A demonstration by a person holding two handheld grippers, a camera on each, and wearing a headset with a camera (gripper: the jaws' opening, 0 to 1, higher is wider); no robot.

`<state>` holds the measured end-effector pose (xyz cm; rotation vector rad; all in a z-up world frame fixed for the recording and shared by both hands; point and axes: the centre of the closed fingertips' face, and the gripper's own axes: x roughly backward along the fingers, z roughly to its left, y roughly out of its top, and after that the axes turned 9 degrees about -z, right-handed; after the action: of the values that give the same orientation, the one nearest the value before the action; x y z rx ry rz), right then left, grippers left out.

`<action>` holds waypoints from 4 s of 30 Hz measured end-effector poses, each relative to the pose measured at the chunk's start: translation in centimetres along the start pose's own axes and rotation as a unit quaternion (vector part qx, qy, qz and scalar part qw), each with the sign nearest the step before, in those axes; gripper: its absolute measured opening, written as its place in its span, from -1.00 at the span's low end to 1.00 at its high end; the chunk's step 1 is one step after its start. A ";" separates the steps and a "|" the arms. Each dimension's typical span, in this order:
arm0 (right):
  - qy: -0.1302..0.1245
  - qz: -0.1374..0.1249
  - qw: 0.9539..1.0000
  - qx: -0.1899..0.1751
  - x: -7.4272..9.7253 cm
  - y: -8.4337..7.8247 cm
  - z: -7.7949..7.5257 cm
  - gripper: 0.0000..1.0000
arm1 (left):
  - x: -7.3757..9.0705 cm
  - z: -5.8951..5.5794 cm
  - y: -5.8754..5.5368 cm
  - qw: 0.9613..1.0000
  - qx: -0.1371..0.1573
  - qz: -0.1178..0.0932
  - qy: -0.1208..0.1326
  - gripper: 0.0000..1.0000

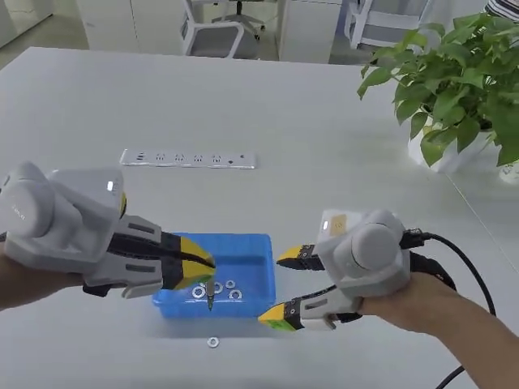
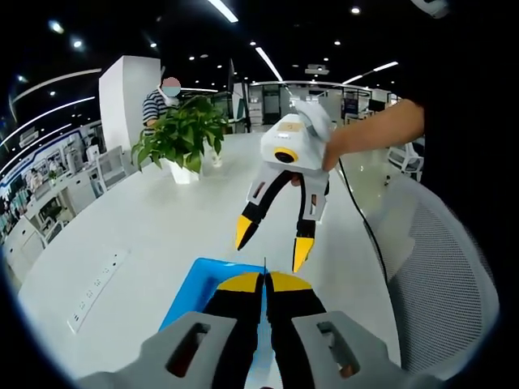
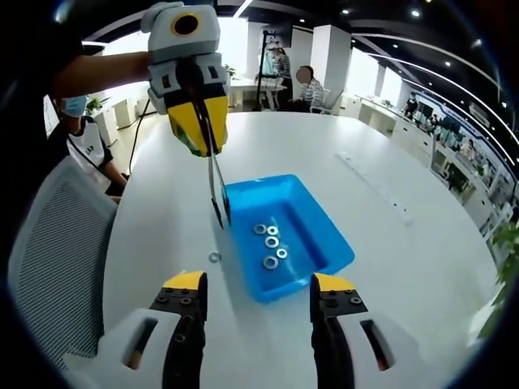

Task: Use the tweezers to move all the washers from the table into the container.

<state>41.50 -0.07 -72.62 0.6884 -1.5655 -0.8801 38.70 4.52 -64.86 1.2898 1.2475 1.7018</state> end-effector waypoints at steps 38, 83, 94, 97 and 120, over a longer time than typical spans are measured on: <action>-0.038 -0.031 0.996 -0.073 0.3 -1.3 1.0 0.86 | -0.9 -1.9 -3.0 0.999 0.022 -0.009 -0.041 -0.89; -0.013 -0.022 0.996 -0.081 -0.9 -2.9 2.4 0.71 | -1.9 -2.5 -5.0 0.998 0.037 -0.015 -0.053 -0.89; 0.020 -0.045 0.998 -0.047 -1.5 -1.5 3.4 0.32 | -1.5 -2.7 -5.1 0.998 0.039 -0.004 -0.052 -0.89; 0.013 -0.046 0.998 -0.037 -1.5 -1.2 3.0 0.27 | -1.4 -2.7 -5.1 0.998 0.040 -0.003 -0.050 -0.89; 0.102 -0.051 0.992 0.056 -5.0 0.7 6.3 -0.42 | -1.4 -3.2 -5.1 0.998 0.034 0.004 -0.057 -0.89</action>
<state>36.22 5.45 -75.17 0.9174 -1.4138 -0.7738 35.81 4.02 -70.28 1.4135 1.2440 1.5812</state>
